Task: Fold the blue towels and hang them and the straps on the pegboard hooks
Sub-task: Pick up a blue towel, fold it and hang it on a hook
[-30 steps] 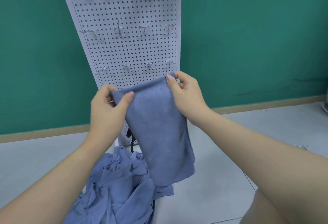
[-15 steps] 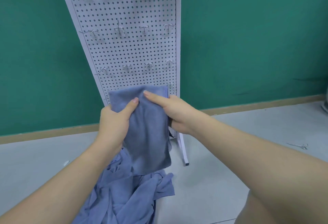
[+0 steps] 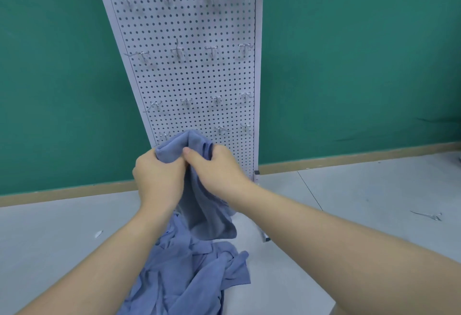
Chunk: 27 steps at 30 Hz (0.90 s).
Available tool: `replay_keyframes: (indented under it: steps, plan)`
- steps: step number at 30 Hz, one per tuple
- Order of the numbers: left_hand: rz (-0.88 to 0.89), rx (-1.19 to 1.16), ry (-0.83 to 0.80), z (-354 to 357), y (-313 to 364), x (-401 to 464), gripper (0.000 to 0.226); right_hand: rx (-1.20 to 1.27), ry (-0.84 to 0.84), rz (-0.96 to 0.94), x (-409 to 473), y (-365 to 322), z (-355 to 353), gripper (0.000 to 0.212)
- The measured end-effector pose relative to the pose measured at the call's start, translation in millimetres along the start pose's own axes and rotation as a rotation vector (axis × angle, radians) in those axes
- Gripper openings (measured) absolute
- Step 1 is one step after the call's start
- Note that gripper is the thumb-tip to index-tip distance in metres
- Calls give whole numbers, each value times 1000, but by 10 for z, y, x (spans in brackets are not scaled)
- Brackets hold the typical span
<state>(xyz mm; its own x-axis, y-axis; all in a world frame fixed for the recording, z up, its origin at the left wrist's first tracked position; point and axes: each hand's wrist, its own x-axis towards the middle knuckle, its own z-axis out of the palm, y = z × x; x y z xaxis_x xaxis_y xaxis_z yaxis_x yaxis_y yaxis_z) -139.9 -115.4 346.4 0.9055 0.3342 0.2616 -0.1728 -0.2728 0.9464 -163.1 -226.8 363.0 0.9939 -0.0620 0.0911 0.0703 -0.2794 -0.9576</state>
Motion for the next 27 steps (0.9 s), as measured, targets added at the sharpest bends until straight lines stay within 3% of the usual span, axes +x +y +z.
replay_keyframes:
  steps: [4, 9, 12, 17, 22, 27]
  plan:
    - [-9, -40, 3, -83, -26, 42, 24, -77, -1, -55, -21, -63, 84, 43]
    - [125, -46, -141, -114, -43, -18, 35, -109, 22, -34, 9, -81, 74, 44]
    - [218, -75, -172, -180, -34, -29, 20, -128, 26, -55, 21, -96, 53, 41]
    - [305, -34, -121, -246, -7, -57, 8, -138, 25, -116, 24, -64, 17, 27]
    - [325, 44, -146, -198, 52, -99, 27, -116, 54, -156, 43, -44, -6, 37]
    - [311, 108, -49, -159, 8, -42, 26, -69, 117, -103, 66, -43, -89, 42]
